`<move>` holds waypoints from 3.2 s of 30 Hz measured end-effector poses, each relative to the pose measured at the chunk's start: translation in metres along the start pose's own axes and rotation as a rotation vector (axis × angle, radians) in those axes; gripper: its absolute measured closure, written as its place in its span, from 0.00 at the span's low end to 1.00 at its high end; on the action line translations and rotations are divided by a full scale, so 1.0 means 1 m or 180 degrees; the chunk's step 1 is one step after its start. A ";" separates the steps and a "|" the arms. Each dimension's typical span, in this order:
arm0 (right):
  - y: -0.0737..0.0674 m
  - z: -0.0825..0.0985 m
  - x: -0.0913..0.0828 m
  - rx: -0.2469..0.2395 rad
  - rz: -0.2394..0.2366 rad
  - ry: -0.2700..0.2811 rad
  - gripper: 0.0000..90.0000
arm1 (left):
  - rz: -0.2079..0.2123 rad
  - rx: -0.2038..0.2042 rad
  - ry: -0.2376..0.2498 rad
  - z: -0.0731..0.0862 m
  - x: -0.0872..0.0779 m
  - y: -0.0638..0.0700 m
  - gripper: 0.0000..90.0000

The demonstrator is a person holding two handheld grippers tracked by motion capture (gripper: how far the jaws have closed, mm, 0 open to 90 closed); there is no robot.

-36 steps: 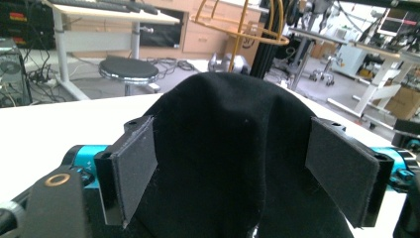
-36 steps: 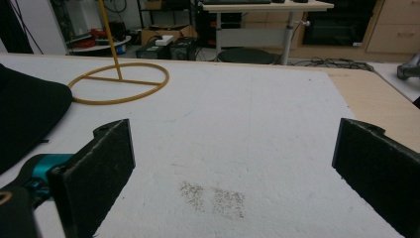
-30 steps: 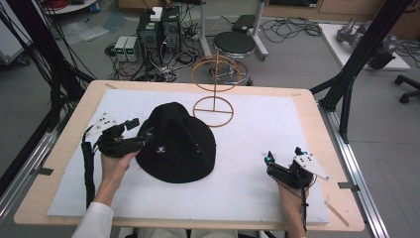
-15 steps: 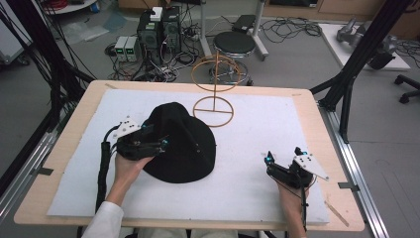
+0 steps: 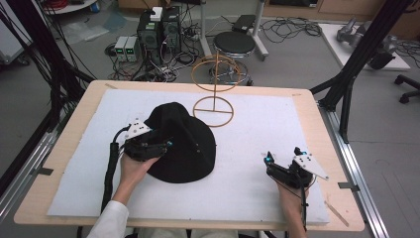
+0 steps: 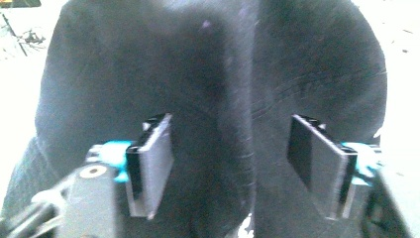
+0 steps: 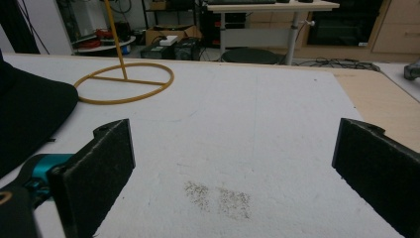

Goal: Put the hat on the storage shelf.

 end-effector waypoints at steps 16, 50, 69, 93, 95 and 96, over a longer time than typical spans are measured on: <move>-0.001 0.001 0.001 0.0010 -0.0018 -0.0043 0.02 | 0.0120 0.0140 -0.0109 0.009 0.005 -0.003 0.94; -0.005 0.001 0.001 -0.0034 -0.0052 -0.0056 0.02 | -0.0100 0.0160 0.0178 0.000 -0.011 -0.004 0.95; -0.003 0.000 0.000 -0.0005 -0.0039 -0.0012 0.02 | 0.0046 -0.0163 0.0808 -0.028 -0.047 -0.013 0.95; -0.003 -0.001 0.000 0.0012 -0.0058 -0.0001 0.02 | -0.0076 -0.0285 0.1657 -0.069 -0.084 -0.018 0.95; -0.002 -0.001 0.000 0.0007 -0.0059 0.0010 0.02 | -0.0073 -0.0318 0.1701 -0.073 -0.086 -0.018 0.95; -0.002 -0.002 -0.001 0.0020 -0.0060 0.0018 0.02 | -0.0073 -0.0335 0.1720 -0.075 -0.087 -0.017 0.95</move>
Point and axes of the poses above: each handheld gripper's, and its own axes: x roughly forward along the jaws, z roughly out of its underside, y roughly to its right, the point moved 5 cm from there along x, roughly forward along the jaws, and after that the axes turned 13 degrees about -z, right-handed, at the moved point
